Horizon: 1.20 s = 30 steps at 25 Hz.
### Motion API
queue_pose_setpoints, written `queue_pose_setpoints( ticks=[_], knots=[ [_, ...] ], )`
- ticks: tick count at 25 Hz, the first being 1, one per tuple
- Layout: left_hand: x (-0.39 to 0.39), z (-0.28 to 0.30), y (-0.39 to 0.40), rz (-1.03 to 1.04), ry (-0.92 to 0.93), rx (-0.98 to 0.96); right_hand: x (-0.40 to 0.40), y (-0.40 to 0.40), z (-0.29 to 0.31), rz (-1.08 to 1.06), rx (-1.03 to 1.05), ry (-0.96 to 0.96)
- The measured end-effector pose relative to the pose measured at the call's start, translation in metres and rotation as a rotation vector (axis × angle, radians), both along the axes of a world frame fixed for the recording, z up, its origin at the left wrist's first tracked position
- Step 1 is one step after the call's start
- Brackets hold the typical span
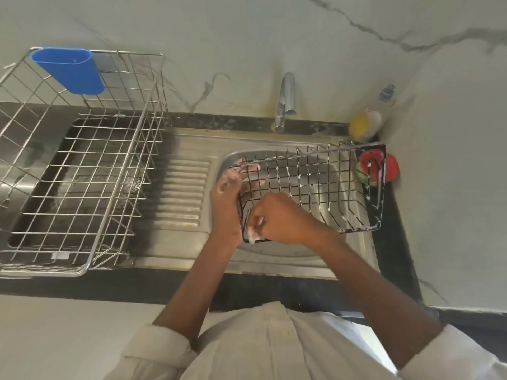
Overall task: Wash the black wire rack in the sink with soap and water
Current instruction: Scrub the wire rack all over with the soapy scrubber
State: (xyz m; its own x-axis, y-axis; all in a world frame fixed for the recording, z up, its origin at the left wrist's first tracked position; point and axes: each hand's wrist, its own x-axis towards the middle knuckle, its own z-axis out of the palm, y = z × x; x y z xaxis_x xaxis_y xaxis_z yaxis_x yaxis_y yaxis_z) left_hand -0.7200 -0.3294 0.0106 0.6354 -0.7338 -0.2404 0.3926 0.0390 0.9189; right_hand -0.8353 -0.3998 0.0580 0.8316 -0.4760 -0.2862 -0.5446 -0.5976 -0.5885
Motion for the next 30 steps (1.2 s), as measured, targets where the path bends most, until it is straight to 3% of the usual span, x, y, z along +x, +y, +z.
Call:
queue_pose_setpoints(
  ticks=[2, 5, 9, 12, 15, 19, 24, 28, 30],
  knots=[
    [-0.001, 0.003, 0.0, 0.062, -0.102, 0.062, -0.004, -0.002, -0.005, -0.051, 0.001, -0.037],
    [-0.006, 0.005, -0.002, 0.058, -0.178, 0.058, -0.003, -0.002, -0.015, -0.134, -0.182, -0.015],
    [-0.008, 0.007, -0.003, 0.096, -0.168, 0.025, -0.02, -0.007, -0.02, -0.054, 0.034, -0.036],
    [-0.006, 0.008, -0.008, 0.128, -0.197, 0.018, -0.017, -0.007, -0.028, -0.185, -0.182, -0.045],
    [0.0, 0.01, -0.013, 0.161, -0.234, -0.018, -0.034, 0.008, -0.036, -0.139, -0.24, -0.157],
    [0.003, 0.004, -0.018, 0.222, -0.256, -0.004, -0.057, 0.004, -0.038, -0.421, -0.311, -0.202],
    [-0.006, 0.004, -0.023, 0.187, -0.329, -0.004, -0.028, 0.037, -0.056, -0.07, -0.318, -0.35],
    [-0.007, -0.002, -0.017, 0.165, -0.337, -0.018, -0.052, -0.013, -0.06, -0.313, -0.313, -0.232],
    [-0.008, -0.003, -0.017, 0.137, -0.317, -0.034, -0.038, -0.021, -0.056, -0.316, -0.312, -0.252]
  ],
)
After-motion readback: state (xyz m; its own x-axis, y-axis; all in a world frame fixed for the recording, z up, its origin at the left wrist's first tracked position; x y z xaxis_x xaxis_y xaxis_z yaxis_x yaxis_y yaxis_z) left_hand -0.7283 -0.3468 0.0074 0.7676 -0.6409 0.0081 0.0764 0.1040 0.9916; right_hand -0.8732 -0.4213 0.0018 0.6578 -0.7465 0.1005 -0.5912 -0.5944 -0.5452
